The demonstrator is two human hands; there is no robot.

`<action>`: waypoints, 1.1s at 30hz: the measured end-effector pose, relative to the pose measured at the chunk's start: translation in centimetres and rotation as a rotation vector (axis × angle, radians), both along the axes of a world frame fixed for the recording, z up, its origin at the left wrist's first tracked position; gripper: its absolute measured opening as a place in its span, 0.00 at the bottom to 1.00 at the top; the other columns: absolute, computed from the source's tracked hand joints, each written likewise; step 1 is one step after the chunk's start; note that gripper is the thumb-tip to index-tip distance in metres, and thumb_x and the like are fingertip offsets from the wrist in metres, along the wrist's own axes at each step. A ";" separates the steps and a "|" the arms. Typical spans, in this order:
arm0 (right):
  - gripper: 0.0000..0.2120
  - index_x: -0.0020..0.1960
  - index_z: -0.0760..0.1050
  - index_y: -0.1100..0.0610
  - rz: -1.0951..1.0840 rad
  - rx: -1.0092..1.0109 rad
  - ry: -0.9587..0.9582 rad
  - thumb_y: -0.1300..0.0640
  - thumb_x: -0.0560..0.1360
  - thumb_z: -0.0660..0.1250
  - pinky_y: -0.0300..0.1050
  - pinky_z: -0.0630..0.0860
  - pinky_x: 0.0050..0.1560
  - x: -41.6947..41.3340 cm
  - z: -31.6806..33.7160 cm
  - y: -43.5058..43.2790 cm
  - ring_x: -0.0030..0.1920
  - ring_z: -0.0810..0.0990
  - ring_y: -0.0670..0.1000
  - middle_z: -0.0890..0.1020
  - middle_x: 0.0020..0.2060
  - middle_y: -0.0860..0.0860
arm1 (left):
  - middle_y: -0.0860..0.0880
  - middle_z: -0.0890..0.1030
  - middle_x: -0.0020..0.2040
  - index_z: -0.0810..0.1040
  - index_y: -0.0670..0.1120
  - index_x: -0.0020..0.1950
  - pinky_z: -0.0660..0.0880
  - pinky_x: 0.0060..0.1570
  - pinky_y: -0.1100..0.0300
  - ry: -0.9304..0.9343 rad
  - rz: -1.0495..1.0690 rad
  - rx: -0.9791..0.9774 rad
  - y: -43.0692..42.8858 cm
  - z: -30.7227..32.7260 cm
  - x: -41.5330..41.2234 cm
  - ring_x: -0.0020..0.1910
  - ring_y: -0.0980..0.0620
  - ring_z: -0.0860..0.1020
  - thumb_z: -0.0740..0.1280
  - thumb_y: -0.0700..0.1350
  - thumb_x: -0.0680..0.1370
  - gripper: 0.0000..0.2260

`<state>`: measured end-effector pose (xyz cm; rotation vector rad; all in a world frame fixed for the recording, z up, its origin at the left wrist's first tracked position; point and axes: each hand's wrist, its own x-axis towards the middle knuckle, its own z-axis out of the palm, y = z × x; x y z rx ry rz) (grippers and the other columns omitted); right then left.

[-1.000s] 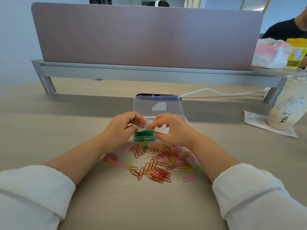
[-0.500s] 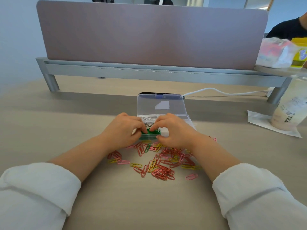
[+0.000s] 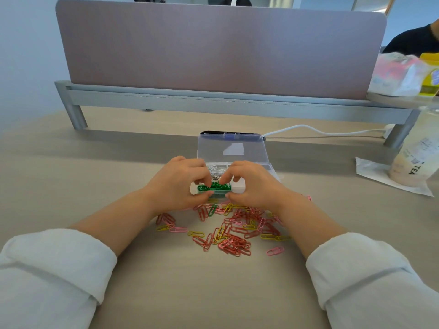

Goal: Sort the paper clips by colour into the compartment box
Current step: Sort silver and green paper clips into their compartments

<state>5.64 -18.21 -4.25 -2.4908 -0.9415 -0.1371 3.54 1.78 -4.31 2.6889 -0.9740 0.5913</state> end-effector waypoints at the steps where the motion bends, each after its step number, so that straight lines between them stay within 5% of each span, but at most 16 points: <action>1: 0.12 0.52 0.79 0.53 0.000 -0.020 0.001 0.57 0.69 0.72 0.42 0.72 0.51 0.1 0.0 0.0 0.48 0.73 0.46 0.77 0.46 0.45 | 0.56 0.74 0.33 0.78 0.51 0.36 0.61 0.37 0.69 0.009 -0.013 -0.004 -0.1 0.1 -0.1 0.30 0.56 0.72 0.63 0.58 0.68 0.12; 5: 0.13 0.55 0.80 0.51 -0.009 -0.073 0.003 0.57 0.70 0.71 0.40 0.70 0.51 0.3 -0.3 -0.1 0.48 0.71 0.45 0.80 0.49 0.46 | 0.58 0.67 0.29 0.83 0.52 0.37 0.62 0.32 0.66 0.156 -0.007 0.111 -1.0 0.4 -0.4 0.29 0.59 0.66 0.65 0.65 0.67 0.18; 14: 0.10 0.50 0.81 0.53 0.008 -0.042 0.003 0.58 0.69 0.72 0.45 0.74 0.49 0.2 -0.2 0.0 0.45 0.73 0.46 0.79 0.46 0.47 | 0.55 0.72 0.32 0.83 0.50 0.45 0.67 0.37 0.61 0.363 0.089 0.143 -1.3 0.8 -0.5 0.31 0.58 0.68 0.71 0.51 0.71 0.07; 22: 0.12 0.52 0.80 0.53 0.002 -0.010 0.027 0.58 0.69 0.72 0.43 0.74 0.50 0.1 -0.2 -0.2 0.47 0.74 0.47 0.80 0.48 0.46 | 0.57 0.70 0.35 0.79 0.48 0.46 0.63 0.34 0.72 0.443 0.083 0.130 -1.0 1.2 -0.2 0.34 0.61 0.68 0.69 0.49 0.74 0.06; 27: 0.11 0.51 0.78 0.52 -0.016 0.002 0.033 0.57 0.69 0.73 0.40 0.73 0.50 -0.1 -0.1 -0.3 0.46 0.73 0.44 0.76 0.45 0.43 | 0.59 0.72 0.37 0.73 0.50 0.42 0.66 0.35 0.70 0.360 0.103 0.054 -0.7 1.5 -0.3 0.35 0.63 0.70 0.64 0.48 0.77 0.04; 33: 0.13 0.45 0.70 0.51 -0.024 0.037 0.030 0.59 0.68 0.73 0.40 0.73 0.47 0.0 -0.2 -0.3 0.44 0.72 0.47 0.74 0.44 0.46 | 0.51 0.82 0.36 0.82 0.46 0.40 0.68 0.37 0.64 0.029 0.160 -0.050 -0.4 -0.2 0.6 0.32 0.54 0.76 0.72 0.44 0.72 0.02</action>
